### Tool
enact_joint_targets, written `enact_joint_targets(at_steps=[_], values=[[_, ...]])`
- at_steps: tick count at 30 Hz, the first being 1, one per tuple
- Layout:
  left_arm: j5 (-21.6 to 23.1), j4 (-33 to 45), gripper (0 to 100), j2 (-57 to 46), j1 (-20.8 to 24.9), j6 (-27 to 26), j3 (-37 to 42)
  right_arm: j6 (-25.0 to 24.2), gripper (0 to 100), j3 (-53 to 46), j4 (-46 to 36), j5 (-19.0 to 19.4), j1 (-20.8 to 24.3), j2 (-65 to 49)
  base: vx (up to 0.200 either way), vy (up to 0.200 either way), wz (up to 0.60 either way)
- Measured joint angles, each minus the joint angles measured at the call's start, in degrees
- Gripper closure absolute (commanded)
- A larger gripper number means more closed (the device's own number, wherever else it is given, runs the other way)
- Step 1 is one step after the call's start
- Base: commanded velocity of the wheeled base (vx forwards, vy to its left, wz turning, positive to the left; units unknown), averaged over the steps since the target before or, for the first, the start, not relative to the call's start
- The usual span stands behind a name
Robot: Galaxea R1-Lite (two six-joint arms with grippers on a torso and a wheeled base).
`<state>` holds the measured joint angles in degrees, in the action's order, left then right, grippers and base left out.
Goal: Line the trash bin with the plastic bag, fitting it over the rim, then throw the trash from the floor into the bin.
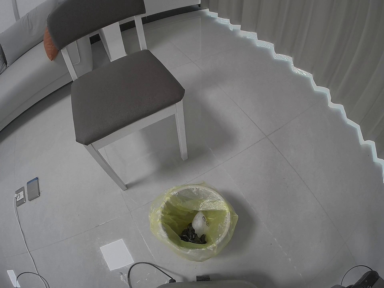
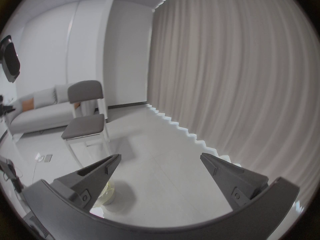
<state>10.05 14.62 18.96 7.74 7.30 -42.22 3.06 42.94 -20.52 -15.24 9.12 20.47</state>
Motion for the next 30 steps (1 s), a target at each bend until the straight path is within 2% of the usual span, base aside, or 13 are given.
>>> enact_joint_targets(at_steps=[4, 8, 11, 13, 16, 21, 25, 30], values=[[0.55, 1.67, 0, -7.00, -2.60, -0.05, 3.80, -2.40, 0, -2.67, -3.60, -1.29, -3.58, -7.24, 0.000, 0.000, 0.00], [1.44, 2.29, 0, -11.76, -5.02, -0.38, 7.66, -3.01, 0, -7.06, -5.32, 1.69, -8.48, -12.40, 0.000, 0.000, 0.00], [1.44, 2.43, 0, -14.21, -6.12, -1.65, 11.11, -3.57, 0, -12.43, -4.72, 3.19, -9.72, -15.21, 0.000, 0.000, 0.00], [1.06, 1.72, 0, -15.37, -6.53, -2.84, 13.31, -3.96, 0, -16.84, -2.17, 3.74, -9.89, -16.55, 0.000, 0.000, 0.00], [0.22, -0.56, 0, -16.59, -6.97, -4.57, 16.62, -4.29, 0, -23.65, 5.74, 4.35, -9.89, -17.97, 0.000, 0.000, 0.00], [-2.80, -8.00, 0, -17.59, -7.41, -7.90, 25.32, -6.12, 0, -34.58, 18.36, 5.34, -9.61, -19.21, 0.000, 0.000, 0.00], [-4.58, -11.91, 0, -17.91, -7.56, -9.73, 34.30, -6.40, 0, -39.13, 20.85, 7.09, -9.42, -19.61, 0.000, 0.000, 0.00], [-5.38, -12.95, 0, -18.08, -7.72, -10.63, 40.02, -3.60, 0, -41.36, 20.38, 13.49, -9.25, -19.76, 0.000, 0.000, 0.00]])
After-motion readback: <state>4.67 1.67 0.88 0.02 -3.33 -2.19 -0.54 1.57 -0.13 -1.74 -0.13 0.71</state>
